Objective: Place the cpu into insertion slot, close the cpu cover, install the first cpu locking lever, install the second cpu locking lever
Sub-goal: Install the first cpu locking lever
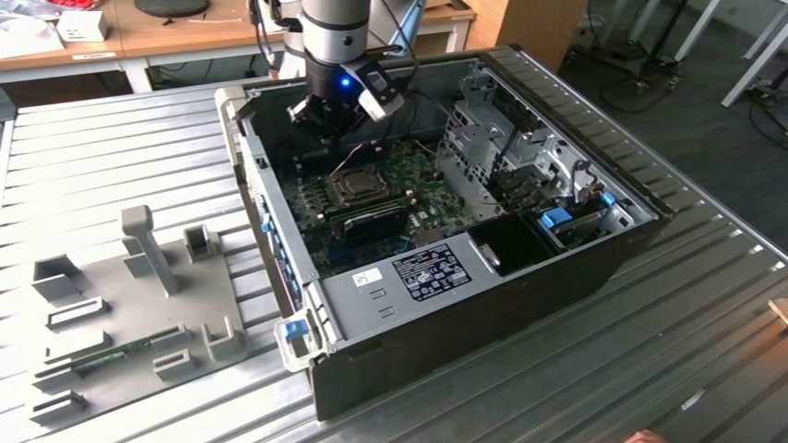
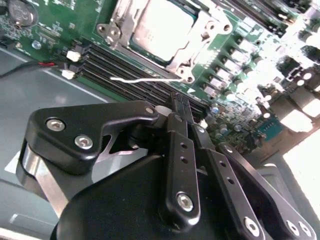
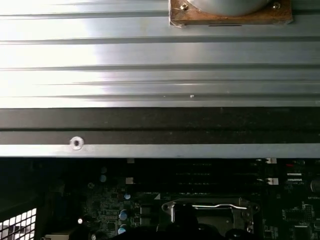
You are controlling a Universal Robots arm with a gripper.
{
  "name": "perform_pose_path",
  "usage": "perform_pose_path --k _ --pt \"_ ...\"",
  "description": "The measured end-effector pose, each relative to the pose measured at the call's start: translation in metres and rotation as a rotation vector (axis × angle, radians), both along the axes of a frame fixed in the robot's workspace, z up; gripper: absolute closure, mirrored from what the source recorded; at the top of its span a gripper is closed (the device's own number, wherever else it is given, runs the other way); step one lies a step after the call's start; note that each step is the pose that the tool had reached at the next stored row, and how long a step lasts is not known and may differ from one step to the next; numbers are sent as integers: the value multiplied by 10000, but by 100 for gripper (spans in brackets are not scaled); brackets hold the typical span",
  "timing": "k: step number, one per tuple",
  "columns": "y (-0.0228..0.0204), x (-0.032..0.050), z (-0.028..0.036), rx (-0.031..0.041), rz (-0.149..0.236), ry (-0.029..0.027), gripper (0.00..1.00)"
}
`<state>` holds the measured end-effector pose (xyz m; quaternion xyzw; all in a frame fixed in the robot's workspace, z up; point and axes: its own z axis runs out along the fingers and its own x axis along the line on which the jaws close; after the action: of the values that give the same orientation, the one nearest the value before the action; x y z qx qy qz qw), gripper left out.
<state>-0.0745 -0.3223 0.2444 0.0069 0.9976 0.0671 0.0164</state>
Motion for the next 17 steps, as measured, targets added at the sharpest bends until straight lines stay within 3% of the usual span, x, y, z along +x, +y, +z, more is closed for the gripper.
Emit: perform_pose_path --k 8,17 --pt "54 80 -30 -1 0 3 90" --pt "73 175 -99 5 -1 2 90"
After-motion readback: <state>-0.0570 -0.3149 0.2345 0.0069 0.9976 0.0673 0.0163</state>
